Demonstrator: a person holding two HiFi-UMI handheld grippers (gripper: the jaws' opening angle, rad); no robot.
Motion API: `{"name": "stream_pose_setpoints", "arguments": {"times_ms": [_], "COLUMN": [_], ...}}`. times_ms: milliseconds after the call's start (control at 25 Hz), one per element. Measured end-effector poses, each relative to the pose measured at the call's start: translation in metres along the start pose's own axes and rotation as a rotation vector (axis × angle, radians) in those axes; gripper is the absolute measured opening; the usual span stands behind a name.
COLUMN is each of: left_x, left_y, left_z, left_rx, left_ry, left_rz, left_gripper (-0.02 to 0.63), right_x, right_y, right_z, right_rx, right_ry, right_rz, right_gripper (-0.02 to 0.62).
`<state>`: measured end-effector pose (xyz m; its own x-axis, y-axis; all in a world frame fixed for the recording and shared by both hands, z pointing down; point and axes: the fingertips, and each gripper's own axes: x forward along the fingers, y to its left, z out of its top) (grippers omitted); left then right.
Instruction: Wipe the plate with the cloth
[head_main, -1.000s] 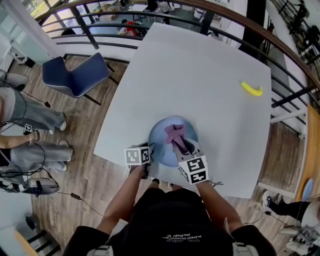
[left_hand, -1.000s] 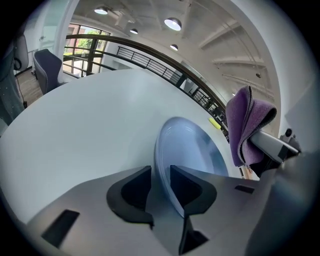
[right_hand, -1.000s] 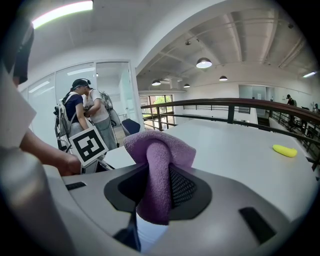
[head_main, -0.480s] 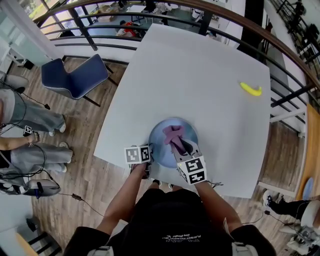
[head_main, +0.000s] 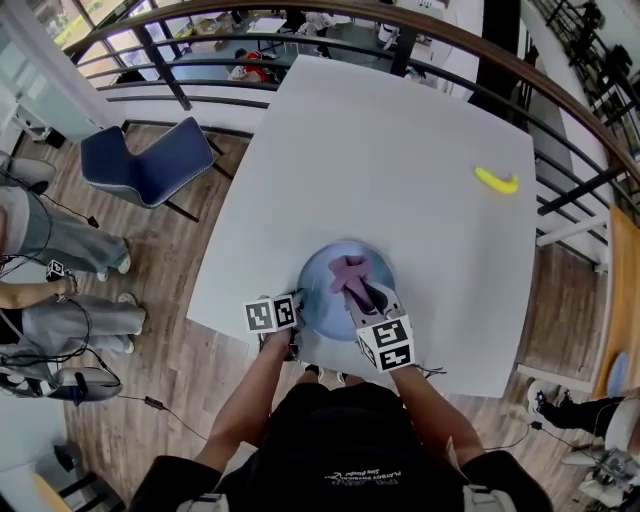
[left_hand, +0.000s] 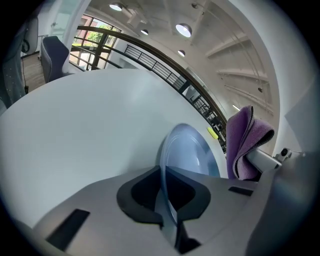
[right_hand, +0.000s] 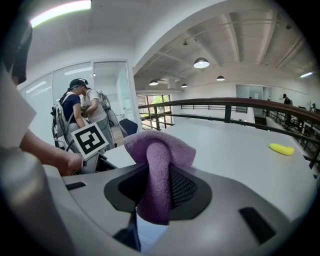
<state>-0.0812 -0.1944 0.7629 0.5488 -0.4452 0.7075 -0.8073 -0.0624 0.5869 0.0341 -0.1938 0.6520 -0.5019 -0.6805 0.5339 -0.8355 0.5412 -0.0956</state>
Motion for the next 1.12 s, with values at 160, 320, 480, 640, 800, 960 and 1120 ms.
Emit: {"name": "stream_pose_setpoints", "arguments": {"times_ms": [160, 320, 480, 640, 800, 960, 1120], "left_x": [-0.003, -0.012, -0.024, -0.037, -0.056, -0.076, -0.095], "left_y": [-0.006, -0.008, -0.010, -0.023, -0.042, -0.060, -0.081], "left_z": [0.002, 0.012, 0.027, 0.042, 0.063, 0.085, 0.105], "left_rx": [0.025, 0.046, 0.040, 0.060, 0.107, 0.162, 0.202], "left_ry": [-0.018, -0.046, -0.095, -0.148, -0.206, -0.278, -0.336], "left_rz": [-0.005, -0.006, -0.023, -0.030, -0.021, -0.034, -0.059], "left_gripper": [0.025, 0.025, 0.025, 0.026, 0.026, 0.026, 0.026], "right_x": [-0.003, -0.003, -0.003, -0.011, -0.021, -0.033, -0.054], "right_y": [-0.002, -0.001, 0.000, -0.002, -0.001, 0.006, 0.014], "right_z": [-0.001, 0.007, 0.016, 0.026, 0.037, 0.053, 0.084], "right_rx": [0.001, 0.000, -0.002, -0.003, -0.026, -0.048, -0.097], "right_ry": [-0.005, -0.019, -0.034, -0.064, -0.091, -0.129, -0.198], "right_rz": [-0.005, -0.011, -0.019, -0.021, -0.022, -0.029, -0.034], "right_gripper": [0.114, 0.114, 0.114, 0.114, 0.114, 0.114, 0.114]}}
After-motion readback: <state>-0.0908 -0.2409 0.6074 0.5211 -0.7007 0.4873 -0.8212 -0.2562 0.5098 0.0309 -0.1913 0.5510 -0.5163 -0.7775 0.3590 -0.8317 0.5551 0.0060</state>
